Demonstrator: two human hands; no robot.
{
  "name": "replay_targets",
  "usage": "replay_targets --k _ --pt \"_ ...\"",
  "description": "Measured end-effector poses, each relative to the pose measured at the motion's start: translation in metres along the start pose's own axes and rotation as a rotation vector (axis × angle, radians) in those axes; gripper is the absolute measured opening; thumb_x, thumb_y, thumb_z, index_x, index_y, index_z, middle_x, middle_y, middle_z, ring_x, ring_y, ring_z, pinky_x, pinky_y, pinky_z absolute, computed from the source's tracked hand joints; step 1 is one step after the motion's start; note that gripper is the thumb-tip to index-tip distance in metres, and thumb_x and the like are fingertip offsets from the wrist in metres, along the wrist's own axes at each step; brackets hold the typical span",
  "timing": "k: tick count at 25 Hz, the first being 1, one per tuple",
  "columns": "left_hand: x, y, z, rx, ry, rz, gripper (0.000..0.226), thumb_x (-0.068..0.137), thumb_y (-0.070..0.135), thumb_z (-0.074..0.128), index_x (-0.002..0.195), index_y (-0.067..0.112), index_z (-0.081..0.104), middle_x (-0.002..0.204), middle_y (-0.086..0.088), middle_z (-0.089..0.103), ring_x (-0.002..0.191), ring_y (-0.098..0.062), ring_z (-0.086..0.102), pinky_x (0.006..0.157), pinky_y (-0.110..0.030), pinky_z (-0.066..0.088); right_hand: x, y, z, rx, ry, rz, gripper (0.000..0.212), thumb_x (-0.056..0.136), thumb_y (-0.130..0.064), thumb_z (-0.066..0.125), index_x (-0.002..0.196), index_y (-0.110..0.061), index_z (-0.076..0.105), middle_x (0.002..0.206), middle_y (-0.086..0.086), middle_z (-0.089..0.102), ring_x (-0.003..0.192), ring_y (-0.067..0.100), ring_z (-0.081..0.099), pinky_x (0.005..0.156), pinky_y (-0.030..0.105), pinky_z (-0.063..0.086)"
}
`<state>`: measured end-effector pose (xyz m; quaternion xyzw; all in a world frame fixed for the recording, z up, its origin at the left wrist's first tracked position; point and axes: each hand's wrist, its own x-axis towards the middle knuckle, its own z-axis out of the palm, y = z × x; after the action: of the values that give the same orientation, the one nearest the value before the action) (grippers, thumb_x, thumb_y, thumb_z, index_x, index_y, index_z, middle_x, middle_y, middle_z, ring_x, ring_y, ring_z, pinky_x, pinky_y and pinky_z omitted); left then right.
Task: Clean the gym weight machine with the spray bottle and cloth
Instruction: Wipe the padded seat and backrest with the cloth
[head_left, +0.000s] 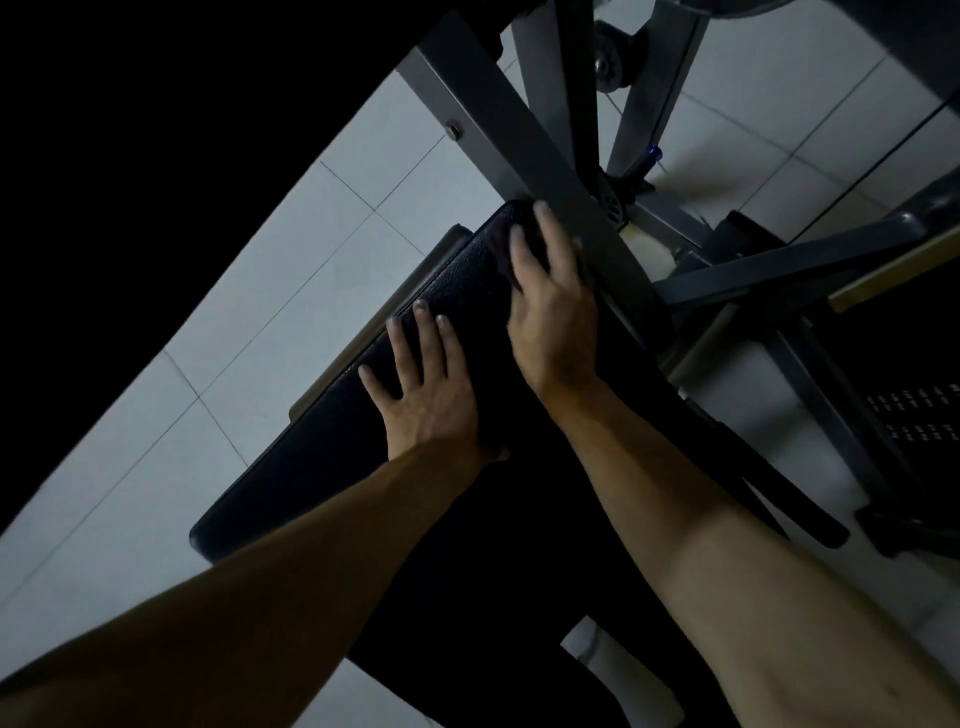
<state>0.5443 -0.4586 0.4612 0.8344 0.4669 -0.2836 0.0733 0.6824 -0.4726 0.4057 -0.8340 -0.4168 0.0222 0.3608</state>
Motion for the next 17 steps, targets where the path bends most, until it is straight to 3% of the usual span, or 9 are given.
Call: replay_targets --k 3,6,12,17 --pt "0.0 0.003 0.0 0.009 -0.01 -0.009 0.16 0.059 0.068 0.086 0.153 0.01 -0.03 0.155 -0.011 -0.048 0.142 -0.038 -0.043 0.117 -0.074 -0.002 0.015 -0.007 0.007 -0.006 0.008 -0.058 0.047 0.097 -0.002 0.054 0.144 -0.006 0.057 0.152 0.009 0.052 0.149 0.027 0.039 0.127 0.042 0.025" --pt "0.001 0.004 -0.002 0.0 -0.009 -0.014 0.16 0.059 0.066 0.086 0.153 0.01 -0.03 0.155 -0.011 -0.048 0.142 -0.038 -0.043 0.116 -0.074 -0.003 -0.037 0.027 -0.01 -0.05 0.003 -0.02 0.048 0.098 -0.005 0.05 0.145 -0.006 0.055 0.155 0.008 0.05 0.149 0.025 0.04 0.122 0.048 0.03" --pt "-0.002 0.008 -0.002 -0.044 0.007 -0.011 0.159 0.06 0.062 0.088 0.153 0.01 -0.03 0.153 -0.01 -0.05 0.142 -0.038 -0.043 0.116 -0.075 -0.002 -0.149 0.061 -0.047 0.05 0.119 0.343 0.048 0.102 -0.002 0.056 0.149 -0.009 0.053 0.158 0.01 0.047 0.146 0.029 0.045 0.116 0.057 0.038" --pt "-0.005 0.006 -0.001 -0.064 0.016 -0.006 0.159 0.059 0.066 0.086 0.155 0.011 -0.028 0.156 -0.008 -0.047 0.144 -0.036 -0.041 0.116 -0.074 -0.003 -0.042 0.015 -0.011 0.131 0.032 0.113 0.054 0.093 0.007 0.054 0.146 -0.006 0.053 0.158 0.014 0.046 0.149 0.033 0.038 0.126 0.044 0.026"
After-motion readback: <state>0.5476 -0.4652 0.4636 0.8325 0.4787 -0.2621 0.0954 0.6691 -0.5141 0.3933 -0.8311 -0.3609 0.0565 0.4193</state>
